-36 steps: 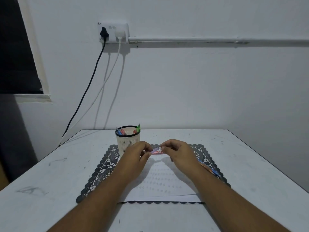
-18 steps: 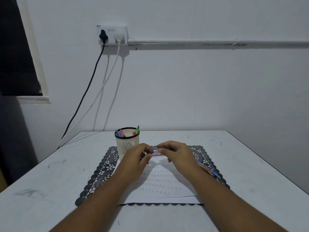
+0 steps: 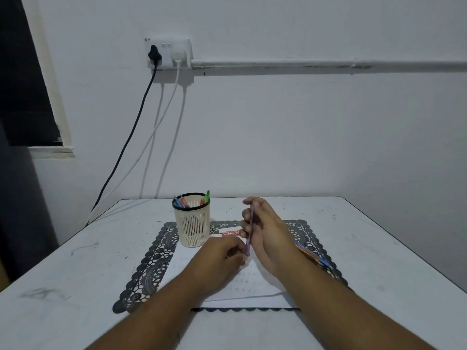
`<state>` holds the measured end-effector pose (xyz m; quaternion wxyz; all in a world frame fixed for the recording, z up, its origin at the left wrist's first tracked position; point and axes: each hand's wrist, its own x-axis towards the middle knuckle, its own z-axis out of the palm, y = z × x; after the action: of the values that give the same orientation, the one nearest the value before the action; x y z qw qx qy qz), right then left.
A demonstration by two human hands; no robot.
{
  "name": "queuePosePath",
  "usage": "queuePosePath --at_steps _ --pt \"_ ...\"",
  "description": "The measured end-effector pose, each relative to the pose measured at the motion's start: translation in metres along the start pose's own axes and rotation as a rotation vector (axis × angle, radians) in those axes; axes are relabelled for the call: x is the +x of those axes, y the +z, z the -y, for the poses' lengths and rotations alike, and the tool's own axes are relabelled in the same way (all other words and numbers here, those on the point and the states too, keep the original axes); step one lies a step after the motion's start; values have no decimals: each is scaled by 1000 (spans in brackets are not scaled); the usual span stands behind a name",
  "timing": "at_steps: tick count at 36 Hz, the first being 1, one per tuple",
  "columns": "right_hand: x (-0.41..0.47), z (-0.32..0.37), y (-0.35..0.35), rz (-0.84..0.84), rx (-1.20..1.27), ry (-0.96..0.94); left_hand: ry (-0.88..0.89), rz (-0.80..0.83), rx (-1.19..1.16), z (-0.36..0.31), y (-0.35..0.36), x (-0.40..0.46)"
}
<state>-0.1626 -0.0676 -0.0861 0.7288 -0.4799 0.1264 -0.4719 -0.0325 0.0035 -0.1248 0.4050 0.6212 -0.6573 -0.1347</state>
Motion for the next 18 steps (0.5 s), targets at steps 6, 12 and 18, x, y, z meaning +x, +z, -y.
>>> queuePosePath --at_steps 6,12,18 --pt "0 7 -1 3 162 48 -52 18 -93 1 -2 0" --pt "2 14 -8 -5 228 40 -64 18 -136 -1 -3 -1" --pt "1 16 -8 15 256 33 -82 18 -193 -3 -4 -3"
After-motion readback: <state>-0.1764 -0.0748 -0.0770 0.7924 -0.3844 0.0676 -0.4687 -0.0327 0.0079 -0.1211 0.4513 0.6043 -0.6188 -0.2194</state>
